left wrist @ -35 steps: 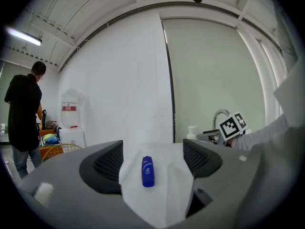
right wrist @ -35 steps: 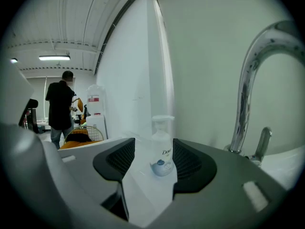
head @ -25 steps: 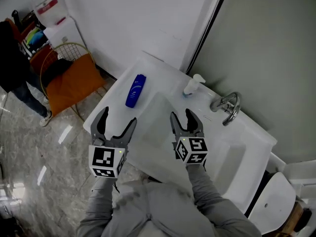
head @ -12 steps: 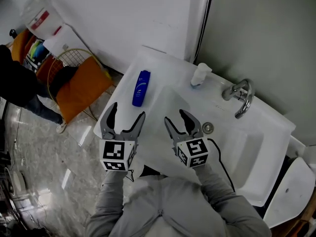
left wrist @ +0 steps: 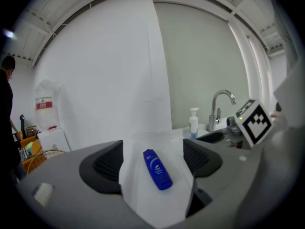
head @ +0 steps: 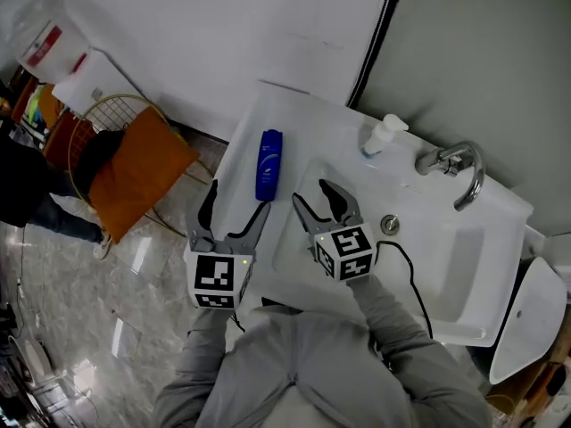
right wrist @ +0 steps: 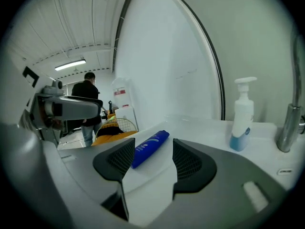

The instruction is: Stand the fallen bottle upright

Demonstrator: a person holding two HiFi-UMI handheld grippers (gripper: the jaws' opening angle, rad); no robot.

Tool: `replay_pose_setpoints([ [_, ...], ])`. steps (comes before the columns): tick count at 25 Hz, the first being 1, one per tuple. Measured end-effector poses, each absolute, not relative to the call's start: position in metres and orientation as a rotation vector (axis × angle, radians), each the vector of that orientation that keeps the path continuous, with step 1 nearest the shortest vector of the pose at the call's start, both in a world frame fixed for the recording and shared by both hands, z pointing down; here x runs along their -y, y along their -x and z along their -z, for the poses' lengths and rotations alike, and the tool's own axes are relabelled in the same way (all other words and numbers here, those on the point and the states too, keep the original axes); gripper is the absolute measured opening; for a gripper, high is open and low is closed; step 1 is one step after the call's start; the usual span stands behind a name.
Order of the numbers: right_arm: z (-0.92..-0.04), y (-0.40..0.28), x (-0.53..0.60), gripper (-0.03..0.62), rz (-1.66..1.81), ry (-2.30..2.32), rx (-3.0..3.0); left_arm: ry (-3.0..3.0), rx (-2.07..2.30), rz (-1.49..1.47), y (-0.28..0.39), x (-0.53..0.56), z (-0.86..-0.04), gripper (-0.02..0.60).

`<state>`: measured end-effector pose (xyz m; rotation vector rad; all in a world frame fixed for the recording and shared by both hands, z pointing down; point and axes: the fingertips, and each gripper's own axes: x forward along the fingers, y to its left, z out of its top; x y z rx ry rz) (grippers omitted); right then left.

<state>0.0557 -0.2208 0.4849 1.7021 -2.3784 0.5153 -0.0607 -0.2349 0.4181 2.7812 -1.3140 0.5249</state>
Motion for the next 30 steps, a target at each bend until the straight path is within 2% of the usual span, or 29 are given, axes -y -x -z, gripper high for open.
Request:
replay_pose_setpoints([
  [14,-0.551,-0.007,0.327,0.229,-0.658,-1.688,2.04,-2.758,1.274,-0.464,0.151,0.286,-0.448,0.422],
  [30,-0.578,-0.004,0.365,0.254,-1.018,-1.627,1.87,-2.723,1.278,-0.378,0.188,0.319,-0.459,0.422],
])
